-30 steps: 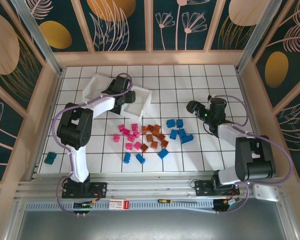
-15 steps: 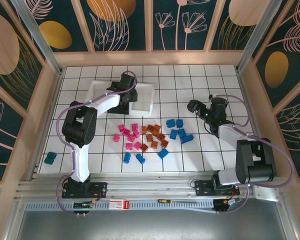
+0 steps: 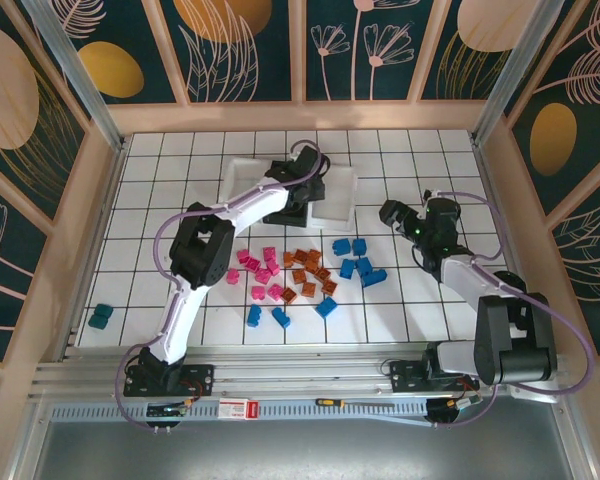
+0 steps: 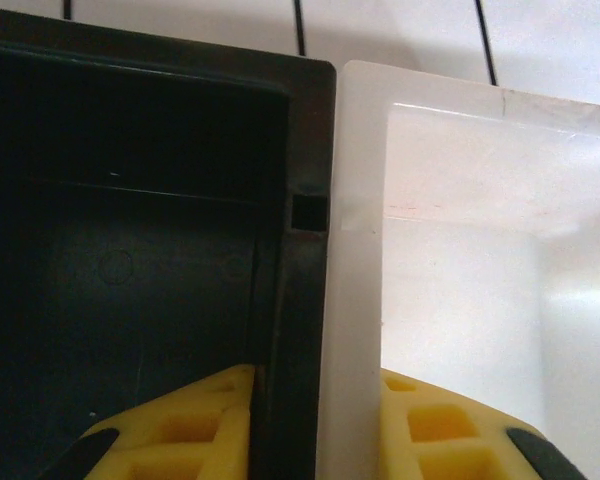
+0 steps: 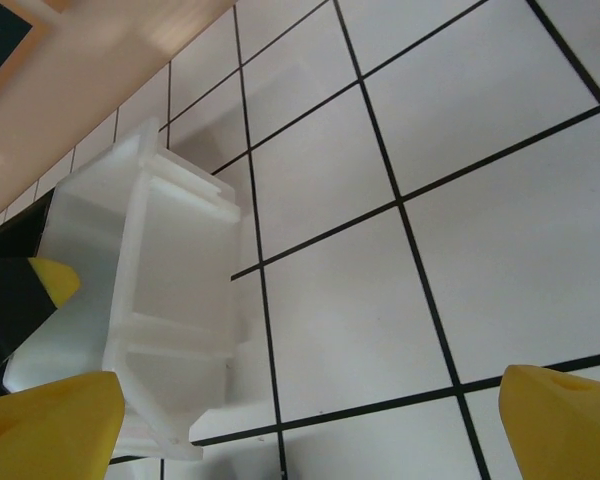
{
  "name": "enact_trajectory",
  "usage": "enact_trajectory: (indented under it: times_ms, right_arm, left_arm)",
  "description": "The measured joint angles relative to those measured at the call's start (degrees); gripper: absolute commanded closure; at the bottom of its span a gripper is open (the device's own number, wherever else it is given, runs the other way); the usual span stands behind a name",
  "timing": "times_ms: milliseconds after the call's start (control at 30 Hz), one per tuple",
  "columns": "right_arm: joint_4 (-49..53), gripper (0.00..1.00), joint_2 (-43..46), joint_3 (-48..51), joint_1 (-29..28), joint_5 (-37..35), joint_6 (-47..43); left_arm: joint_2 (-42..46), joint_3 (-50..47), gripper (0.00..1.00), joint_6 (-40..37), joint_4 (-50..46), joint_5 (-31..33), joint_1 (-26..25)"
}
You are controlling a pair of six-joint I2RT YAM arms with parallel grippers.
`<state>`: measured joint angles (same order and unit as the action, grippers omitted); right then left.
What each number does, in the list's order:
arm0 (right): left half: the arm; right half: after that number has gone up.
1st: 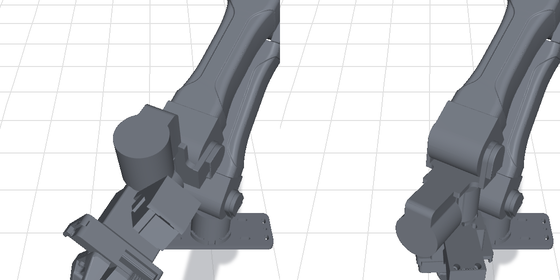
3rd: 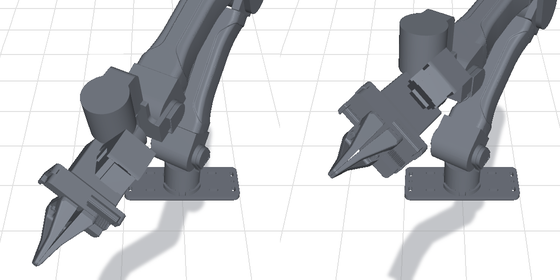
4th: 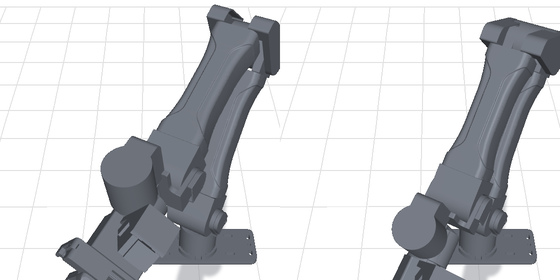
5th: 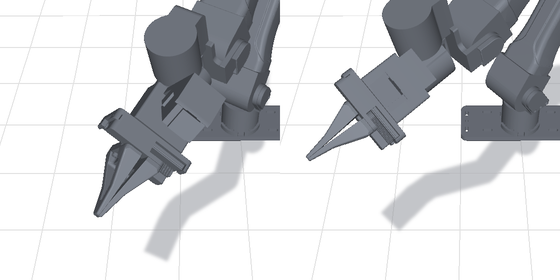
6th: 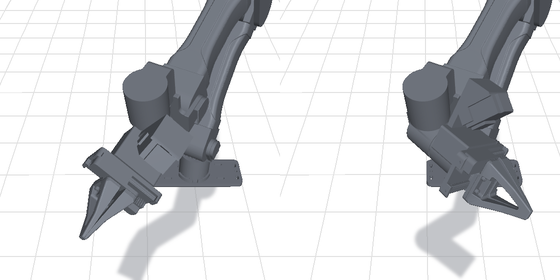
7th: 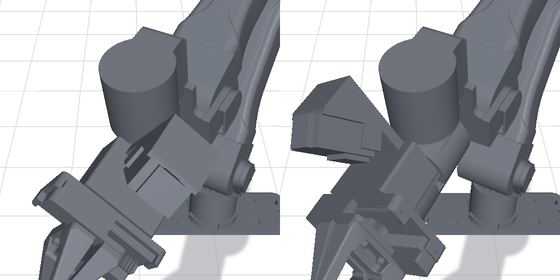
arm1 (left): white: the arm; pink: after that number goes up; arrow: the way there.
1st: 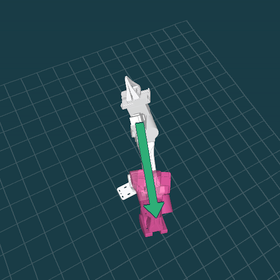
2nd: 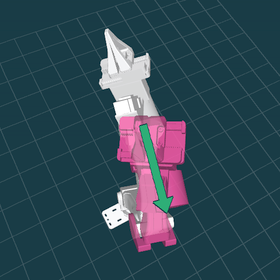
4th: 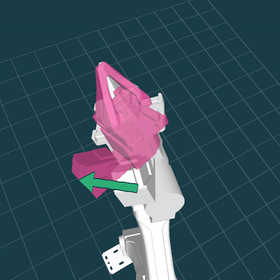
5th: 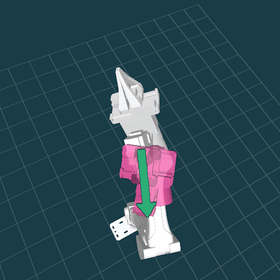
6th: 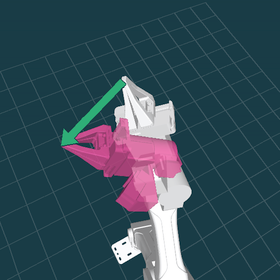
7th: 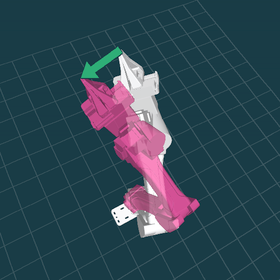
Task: Sort the legos into containers by color
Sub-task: Move the container to the top-center of the table.
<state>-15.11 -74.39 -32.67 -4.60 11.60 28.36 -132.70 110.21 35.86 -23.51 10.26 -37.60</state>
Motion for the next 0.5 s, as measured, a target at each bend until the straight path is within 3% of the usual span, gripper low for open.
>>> enact_trajectory:
  times_ms: [300, 367, 433, 500]
  right_arm:
    - [0.2, 0.04, 0.87, 1.33, 0.55, 0.0, 0.0]
    - [0.17, 0.04, 1.14, 1.33, 0.55, 0.02, 0.0]
    - [0.17, 0.04, 1.49, 1.36, 0.55, 0.02, 0.0]
    - [0.07, 0.04, 2.16, 1.57, 0.55, 0.09, 0.0]
  left_arm:
    - [0.0, 0.04, 1.0, 6.08, -1.77, 3.98, -2.38]
    - [0.0, 0.04, 0.89, 6.64, -1.84, 4.2, -2.38]
    - [0.0, 0.04, 0.7, 6.71, -1.84, 4.24, -2.38]
    - [0.0, 0.04, 0.58, 6.88, -1.86, 4.35, -2.38]
